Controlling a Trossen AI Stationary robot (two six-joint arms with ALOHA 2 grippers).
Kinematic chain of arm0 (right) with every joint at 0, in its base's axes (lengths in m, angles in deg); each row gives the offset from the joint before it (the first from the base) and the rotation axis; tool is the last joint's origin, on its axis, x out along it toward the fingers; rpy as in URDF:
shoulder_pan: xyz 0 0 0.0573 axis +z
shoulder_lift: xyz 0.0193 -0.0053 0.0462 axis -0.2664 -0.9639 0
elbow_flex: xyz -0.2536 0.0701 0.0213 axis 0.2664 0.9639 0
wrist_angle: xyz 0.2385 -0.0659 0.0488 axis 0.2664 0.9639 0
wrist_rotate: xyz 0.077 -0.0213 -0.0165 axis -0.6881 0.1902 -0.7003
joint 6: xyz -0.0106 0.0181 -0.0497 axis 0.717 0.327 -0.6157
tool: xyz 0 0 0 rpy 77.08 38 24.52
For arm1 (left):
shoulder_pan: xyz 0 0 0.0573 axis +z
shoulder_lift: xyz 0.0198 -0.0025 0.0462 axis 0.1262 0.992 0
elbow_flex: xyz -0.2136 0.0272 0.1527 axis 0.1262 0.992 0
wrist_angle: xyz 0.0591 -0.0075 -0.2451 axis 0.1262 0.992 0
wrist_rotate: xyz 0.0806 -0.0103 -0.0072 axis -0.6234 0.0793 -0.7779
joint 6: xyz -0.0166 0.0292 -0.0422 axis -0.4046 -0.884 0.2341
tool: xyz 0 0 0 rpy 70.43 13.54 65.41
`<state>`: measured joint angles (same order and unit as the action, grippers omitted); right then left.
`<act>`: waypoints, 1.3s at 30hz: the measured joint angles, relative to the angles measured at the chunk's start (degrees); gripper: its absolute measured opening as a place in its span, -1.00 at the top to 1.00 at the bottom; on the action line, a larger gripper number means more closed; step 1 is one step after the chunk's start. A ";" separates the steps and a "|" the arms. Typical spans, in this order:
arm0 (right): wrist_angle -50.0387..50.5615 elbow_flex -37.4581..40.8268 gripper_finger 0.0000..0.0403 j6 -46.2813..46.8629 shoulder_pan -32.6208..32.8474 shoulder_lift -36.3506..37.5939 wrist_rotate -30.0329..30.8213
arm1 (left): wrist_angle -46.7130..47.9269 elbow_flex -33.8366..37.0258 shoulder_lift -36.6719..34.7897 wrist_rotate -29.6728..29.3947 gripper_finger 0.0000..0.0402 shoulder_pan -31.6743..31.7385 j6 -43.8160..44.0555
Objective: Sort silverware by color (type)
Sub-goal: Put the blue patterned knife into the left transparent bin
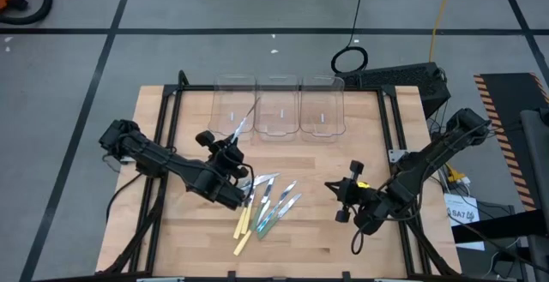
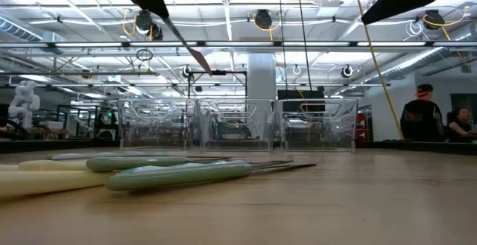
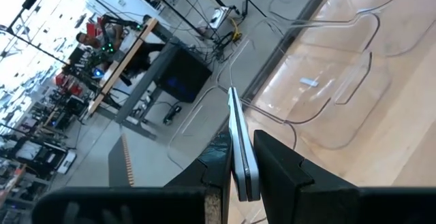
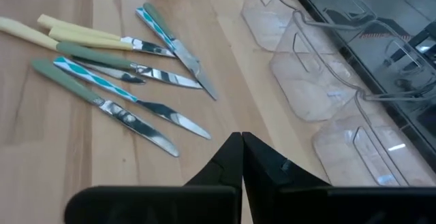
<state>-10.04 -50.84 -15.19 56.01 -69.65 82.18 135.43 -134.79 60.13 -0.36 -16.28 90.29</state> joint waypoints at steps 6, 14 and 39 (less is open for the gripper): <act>-0.11 0.00 1.00 -2.92 -0.11 0.00 -0.96 | 2.27 0.00 0.04 0.48 0.71 0.16 2.17; -0.16 0.00 0.97 -2.46 -0.11 -0.02 -1.00 | 5.64 0.02 0.04 1.60 0.71 1.03 6.24; -1.90 0.00 0.96 -2.33 0.00 -0.02 -2.43 | 5.49 -1.97 -7.74 9.63 0.71 17.29 -17.02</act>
<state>-11.94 -50.84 -17.52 56.01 -69.67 79.75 140.92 -136.76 52.38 9.27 1.01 73.27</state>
